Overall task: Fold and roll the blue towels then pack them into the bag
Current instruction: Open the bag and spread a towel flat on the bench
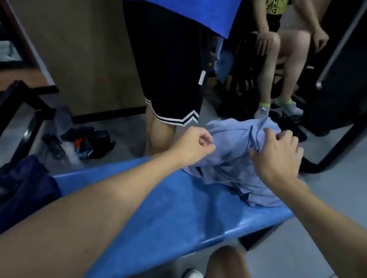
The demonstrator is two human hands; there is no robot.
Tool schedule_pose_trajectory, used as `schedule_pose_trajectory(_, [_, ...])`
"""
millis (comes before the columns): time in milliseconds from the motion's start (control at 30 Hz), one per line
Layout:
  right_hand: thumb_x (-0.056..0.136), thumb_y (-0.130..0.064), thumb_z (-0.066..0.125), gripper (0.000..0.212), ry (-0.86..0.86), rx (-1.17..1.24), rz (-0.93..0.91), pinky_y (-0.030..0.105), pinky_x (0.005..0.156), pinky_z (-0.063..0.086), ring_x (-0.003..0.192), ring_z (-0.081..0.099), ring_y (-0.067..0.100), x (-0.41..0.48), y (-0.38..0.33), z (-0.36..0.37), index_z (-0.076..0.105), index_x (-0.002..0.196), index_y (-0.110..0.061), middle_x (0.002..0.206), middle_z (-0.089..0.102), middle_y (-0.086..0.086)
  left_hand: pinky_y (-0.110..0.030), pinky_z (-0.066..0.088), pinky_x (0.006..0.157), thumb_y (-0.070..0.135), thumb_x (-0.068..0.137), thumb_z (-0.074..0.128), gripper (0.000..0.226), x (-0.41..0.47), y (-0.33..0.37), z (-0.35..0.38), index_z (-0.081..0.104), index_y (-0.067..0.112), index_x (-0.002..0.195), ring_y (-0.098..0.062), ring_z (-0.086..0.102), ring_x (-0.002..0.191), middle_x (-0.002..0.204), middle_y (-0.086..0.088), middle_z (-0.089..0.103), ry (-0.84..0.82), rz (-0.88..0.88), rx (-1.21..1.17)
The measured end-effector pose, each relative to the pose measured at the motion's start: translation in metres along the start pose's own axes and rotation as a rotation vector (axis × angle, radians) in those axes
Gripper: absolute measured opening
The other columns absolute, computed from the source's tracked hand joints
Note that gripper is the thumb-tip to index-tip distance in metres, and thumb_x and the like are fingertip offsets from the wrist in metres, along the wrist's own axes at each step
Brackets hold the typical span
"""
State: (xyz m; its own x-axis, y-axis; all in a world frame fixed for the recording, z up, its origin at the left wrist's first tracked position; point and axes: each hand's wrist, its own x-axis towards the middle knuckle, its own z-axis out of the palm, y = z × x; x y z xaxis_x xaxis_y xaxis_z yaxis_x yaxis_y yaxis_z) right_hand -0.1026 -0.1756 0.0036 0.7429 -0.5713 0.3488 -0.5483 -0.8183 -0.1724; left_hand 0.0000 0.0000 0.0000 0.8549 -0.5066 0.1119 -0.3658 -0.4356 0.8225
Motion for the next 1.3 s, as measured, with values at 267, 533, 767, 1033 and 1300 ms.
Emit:
schedule_pose_trajectory(267, [0.096, -0.020, 0.047, 0.019, 0.003, 0.282, -0.004, 0.036, 0.066, 0.035, 0.080, 0.046, 0.029, 0.012, 0.005, 0.001, 0.055, 0.092, -0.003, 0.098, 0.053, 0.013, -0.032, 0.054, 0.075, 0.012, 0.085, 0.073, 0.007, 0.013, 0.006, 0.026, 0.067, 0.015, 0.086, -0.011, 0.058, 0.067, 0.073, 0.002, 0.063, -0.007, 0.004, -0.028])
schedule_pose_trajectory(533, [0.090, -0.001, 0.045, 0.015, 0.044, 1.020, -0.337, 0.017, 0.060, 0.044, 0.072, 0.055, 0.009, -0.042, -0.061, -0.057, 0.045, 0.090, -0.015, 0.083, 0.058, -0.004, -0.035, 0.060, 0.069, 0.053, 0.099, 0.047, 0.049, -0.022, 0.058, -0.025, 0.066, 0.008, 0.106, -0.021, 0.071, 0.075, 0.087, -0.008, 0.072, -0.264, -0.426, -0.838])
schedule_pose_trajectory(767, [0.091, -0.018, 0.047, 0.007, -0.091, 1.087, -0.549, 0.030, 0.065, 0.042, 0.073, 0.048, 0.012, -0.093, -0.131, -0.041, 0.048, 0.084, -0.015, 0.079, 0.051, -0.005, -0.024, 0.053, 0.058, 0.007, 0.099, 0.056, 0.012, -0.082, 0.008, -0.101, 0.067, 0.003, 0.099, -0.013, 0.062, 0.064, 0.075, -0.006, 0.067, 0.095, -0.229, -0.711])
schedule_pose_trajectory(1033, [0.089, -0.010, 0.053, 0.007, -0.347, 0.884, -0.590, 0.041, 0.072, 0.044, 0.077, 0.050, 0.017, -0.152, -0.195, 0.019, 0.055, 0.093, -0.014, 0.088, 0.059, -0.001, -0.025, 0.044, 0.064, -0.004, 0.093, 0.061, 0.015, -0.174, -0.104, -0.159, 0.064, 0.010, 0.093, -0.016, 0.056, 0.069, 0.075, -0.007, 0.062, 0.317, -0.407, -0.504])
schedule_pose_trajectory(1300, [0.089, -0.033, 0.058, 0.058, -0.669, 0.317, -0.545, 0.044, 0.101, 0.040, 0.127, 0.039, 0.034, -0.182, -0.207, 0.094, 0.037, 0.142, -0.019, 0.137, 0.044, 0.009, -0.015, 0.045, 0.062, 0.005, 0.089, 0.066, 0.021, -0.221, -0.173, -0.176, 0.063, 0.012, 0.108, -0.012, 0.056, 0.073, 0.080, 0.000, 0.062, 0.116, -0.577, -0.059])
